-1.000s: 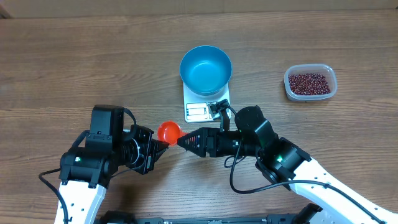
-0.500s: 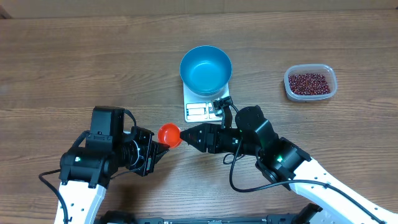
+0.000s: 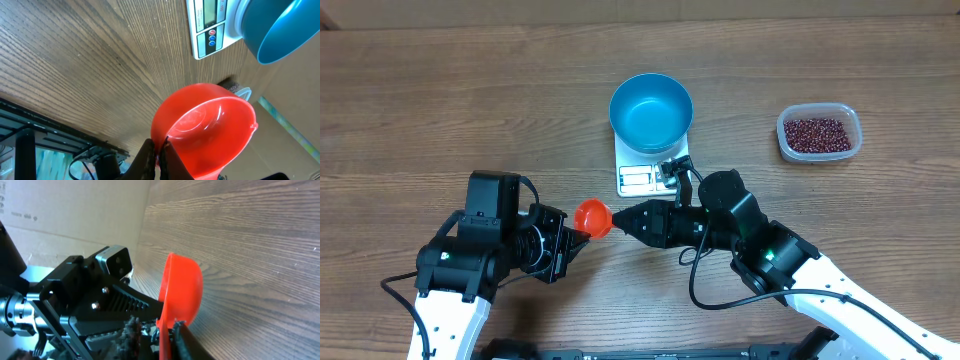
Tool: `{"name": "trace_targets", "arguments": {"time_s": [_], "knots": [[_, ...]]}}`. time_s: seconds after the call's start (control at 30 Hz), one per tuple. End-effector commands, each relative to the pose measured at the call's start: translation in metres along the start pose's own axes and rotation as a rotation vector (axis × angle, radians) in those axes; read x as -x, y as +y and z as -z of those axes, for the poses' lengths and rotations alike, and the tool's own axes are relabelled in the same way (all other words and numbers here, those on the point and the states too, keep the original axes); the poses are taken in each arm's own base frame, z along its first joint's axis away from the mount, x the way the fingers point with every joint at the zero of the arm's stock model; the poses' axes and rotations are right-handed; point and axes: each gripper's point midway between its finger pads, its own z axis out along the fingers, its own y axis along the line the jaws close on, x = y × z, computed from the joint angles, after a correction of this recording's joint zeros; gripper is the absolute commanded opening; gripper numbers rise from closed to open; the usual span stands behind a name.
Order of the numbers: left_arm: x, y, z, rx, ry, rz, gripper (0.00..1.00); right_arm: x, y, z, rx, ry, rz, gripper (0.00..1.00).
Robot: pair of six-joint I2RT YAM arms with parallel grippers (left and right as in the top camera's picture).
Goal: Scoop item into bowl and weigh 150g on scale
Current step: 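Release the cup from the left gripper and pull it right with the right gripper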
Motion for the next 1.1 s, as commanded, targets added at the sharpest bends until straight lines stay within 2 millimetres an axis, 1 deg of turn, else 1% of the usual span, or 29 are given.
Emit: {"name": "trace_targets", "arguments": {"time_s": [0.0, 0.2, 0.37, 0.47, 0.5, 0.53, 0.73, 0.8, 0.9, 0.97, 1.0, 1.07], "knots": [[0.003, 0.003, 0.0, 0.008, -0.021, -0.014, 0.04, 0.003, 0.01, 0.0, 0.023, -0.001, 0.017, 0.16], [0.003, 0.004, 0.0, 0.01, -0.025, -0.015, 0.05, 0.002, 0.009, 0.0, 0.019, 0.002, 0.014, 0.04], [0.008, 0.006, 0.0, 0.019, -0.053, -0.012, 0.07, 0.001, 0.007, 0.0, 0.012, 0.006, 0.009, 0.04], [0.015, 0.006, 0.001, 0.022, -0.095, -0.012, 0.09, 0.0, 0.005, 0.0, 0.005, 0.011, 0.004, 0.04], [0.017, 0.006, 0.001, 0.023, -0.107, -0.012, 0.11, -0.001, 0.004, 0.0, 0.0, 0.013, 0.001, 0.04], [0.022, 0.007, 0.001, 0.025, -0.132, -0.012, 0.2, -0.001, 0.004, 0.0, -0.002, 0.014, 0.0, 0.04], [0.039, 0.003, 0.004, 0.016, -0.234, -0.018, 0.57, -0.003, 0.002, 0.0, -0.009, 0.02, 0.002, 0.04], [0.044, 0.001, 0.006, 0.007, -0.262, -0.024, 0.71, -0.005, -0.002, 0.0, -0.022, 0.027, -0.005, 0.04], [0.048, 0.0, 0.007, 0.006, -0.288, -0.025, 0.83, -0.005, -0.008, 0.0, -0.05, 0.025, 0.065, 0.04], [0.048, 0.002, 0.007, 0.014, -0.291, -0.022, 0.89, -0.003, -0.022, 0.001, -0.116, 0.005, 0.074, 0.04], [0.048, 0.004, 0.007, 0.02, -0.29, -0.02, 0.91, -0.003, -0.028, 0.002, -0.143, 0.0, 0.071, 0.04], [0.049, 0.006, 0.007, 0.028, -0.293, -0.017, 0.96, -0.006, -0.032, 0.005, -0.166, 0.008, 0.08, 0.04]]}}
